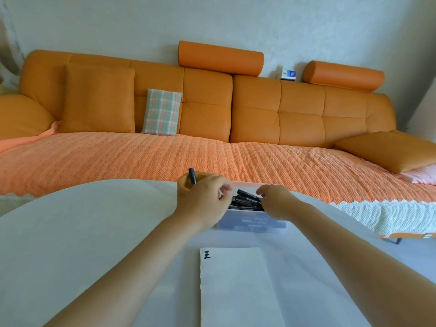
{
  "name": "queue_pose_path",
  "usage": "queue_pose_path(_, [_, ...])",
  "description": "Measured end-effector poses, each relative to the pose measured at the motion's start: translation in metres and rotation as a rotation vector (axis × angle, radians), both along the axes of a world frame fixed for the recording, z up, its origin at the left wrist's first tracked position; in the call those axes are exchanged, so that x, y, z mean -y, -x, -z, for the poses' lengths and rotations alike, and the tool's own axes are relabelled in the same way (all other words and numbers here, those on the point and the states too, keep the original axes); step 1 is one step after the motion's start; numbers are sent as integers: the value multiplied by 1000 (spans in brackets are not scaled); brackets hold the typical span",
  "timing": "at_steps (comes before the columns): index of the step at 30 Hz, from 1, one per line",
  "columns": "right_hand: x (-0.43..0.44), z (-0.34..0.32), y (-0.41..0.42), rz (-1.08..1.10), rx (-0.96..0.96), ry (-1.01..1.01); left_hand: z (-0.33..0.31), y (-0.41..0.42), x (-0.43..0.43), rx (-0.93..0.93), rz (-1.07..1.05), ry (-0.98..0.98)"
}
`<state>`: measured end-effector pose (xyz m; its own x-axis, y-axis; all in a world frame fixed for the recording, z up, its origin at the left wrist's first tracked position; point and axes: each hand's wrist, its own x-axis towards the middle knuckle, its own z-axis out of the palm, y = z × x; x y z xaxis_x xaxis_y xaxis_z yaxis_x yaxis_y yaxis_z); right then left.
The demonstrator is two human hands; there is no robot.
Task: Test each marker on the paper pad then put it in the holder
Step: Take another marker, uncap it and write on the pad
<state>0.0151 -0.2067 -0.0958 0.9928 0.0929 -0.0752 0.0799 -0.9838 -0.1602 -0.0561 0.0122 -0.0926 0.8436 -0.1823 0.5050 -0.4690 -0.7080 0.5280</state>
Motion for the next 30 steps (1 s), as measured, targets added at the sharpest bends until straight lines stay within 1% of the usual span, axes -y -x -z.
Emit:
queue_pose_path(1, [4, 3, -4, -5, -37, 14, 0, -5, 11, -62, 32, -45])
queue_pose_path(3, [8, 7, -13, -7, -75, -35, 6, -14, 27, -165, 74, -154])
queue_pose_path(6, [8, 6, -23, -15, -108, 67, 20, -22, 39, -240, 82, -276])
queue_pose_path(9, [8, 8, -31, -64, -136, 239, 35, -22, 43, -212, 57, -318])
queue_pose_path(11, [9, 3, -32, -116, -137, 273, 42, -22, 44, -182, 30, -336])
queue_pose_path(12, [9, -1, -29, -135, -119, 255, 45, -22, 45, -176, 22, -326])
queue_pose_path(14, [9, -10, -21, -173, -30, 149, 46, -22, 46, -183, 18, -273])
queue_pose_path(17, [8, -15, -5, -221, 92, -79, 44, -19, 47, -197, 13, -88])
queue_pose_path(19, [7, -20, 10, -266, 168, -139, 39, -17, 48, -132, 0, 74])
queue_pose_path(21, [7, -24, 27, -278, 219, -249, 33, -14, 46, -9, -6, 167])
queue_pose_path(23, [8, -28, 44, -294, 227, -399, 25, -7, 43, 119, -10, 114])
queue_pose_path(25, [8, -30, 60, -328, 225, -455, 17, 3, 38, 163, 1, 31])
queue_pose_path(26, [7, -29, 68, -350, 220, -462, 16, 8, 35, 160, 7, 20])
queue_pose_path(28, [4, -23, 82, -372, 199, -457, 14, 18, 27, 128, 30, 62])
queue_pose_path(30, [-1, -13, 97, -348, 142, -501, 13, 28, 18, 62, 71, 106])
